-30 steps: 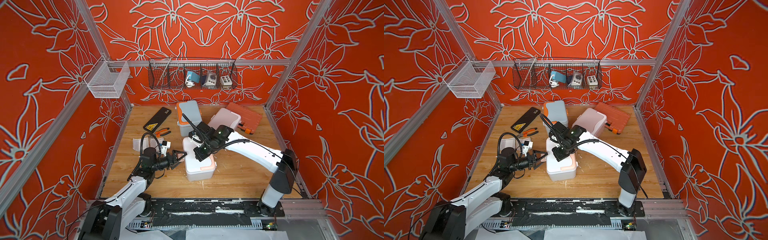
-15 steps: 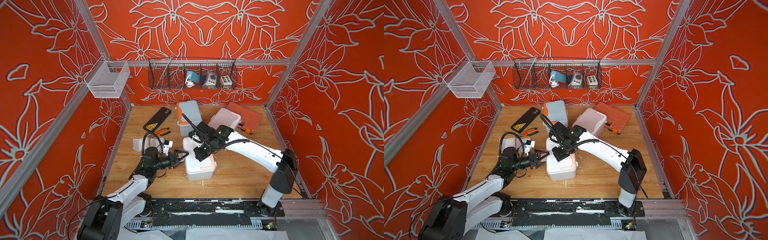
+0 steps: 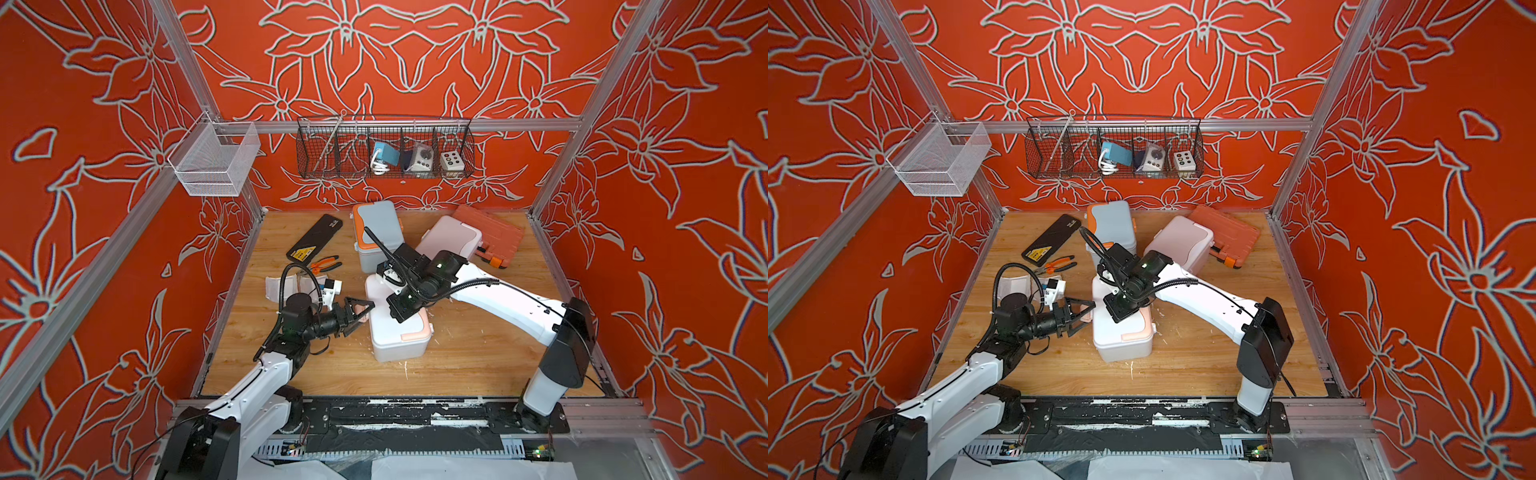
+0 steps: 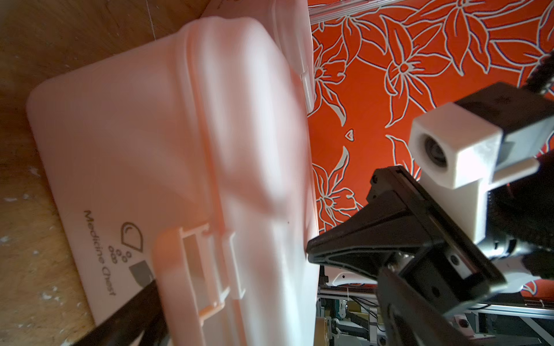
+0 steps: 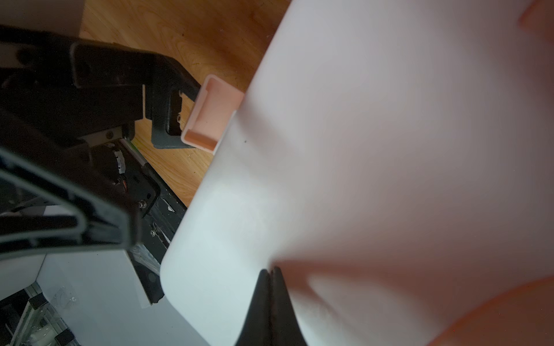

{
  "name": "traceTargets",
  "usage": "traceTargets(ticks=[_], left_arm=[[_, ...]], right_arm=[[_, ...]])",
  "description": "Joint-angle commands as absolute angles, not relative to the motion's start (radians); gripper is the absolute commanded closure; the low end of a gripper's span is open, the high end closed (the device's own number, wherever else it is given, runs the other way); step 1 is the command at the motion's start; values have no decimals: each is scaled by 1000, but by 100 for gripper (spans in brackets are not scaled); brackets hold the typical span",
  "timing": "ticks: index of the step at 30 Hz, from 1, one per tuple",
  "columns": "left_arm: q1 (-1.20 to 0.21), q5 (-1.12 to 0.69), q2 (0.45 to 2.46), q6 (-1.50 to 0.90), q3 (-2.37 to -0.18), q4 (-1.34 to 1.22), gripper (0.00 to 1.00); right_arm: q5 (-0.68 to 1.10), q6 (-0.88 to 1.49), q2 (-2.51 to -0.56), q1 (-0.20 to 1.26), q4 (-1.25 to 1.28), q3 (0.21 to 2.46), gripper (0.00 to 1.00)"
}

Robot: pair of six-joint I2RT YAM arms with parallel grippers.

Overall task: Open first aid kits and take out gauze
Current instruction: Fasten the fastener of the first aid kit.

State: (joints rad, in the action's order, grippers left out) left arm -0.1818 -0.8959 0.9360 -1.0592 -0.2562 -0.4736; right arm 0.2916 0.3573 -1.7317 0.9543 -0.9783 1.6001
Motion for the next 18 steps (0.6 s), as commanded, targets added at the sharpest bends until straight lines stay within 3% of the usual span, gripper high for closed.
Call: traceTargets(ticks=[1,18], left_arm=[[-171,-918,910,-1043,-291,-479,2],[-128,-923,867,-990,-327,-342,2]], right_arm=[[265,365,-1740,960,-1015,1565,99],[262,363,-1736,960,-1018,1568,99]])
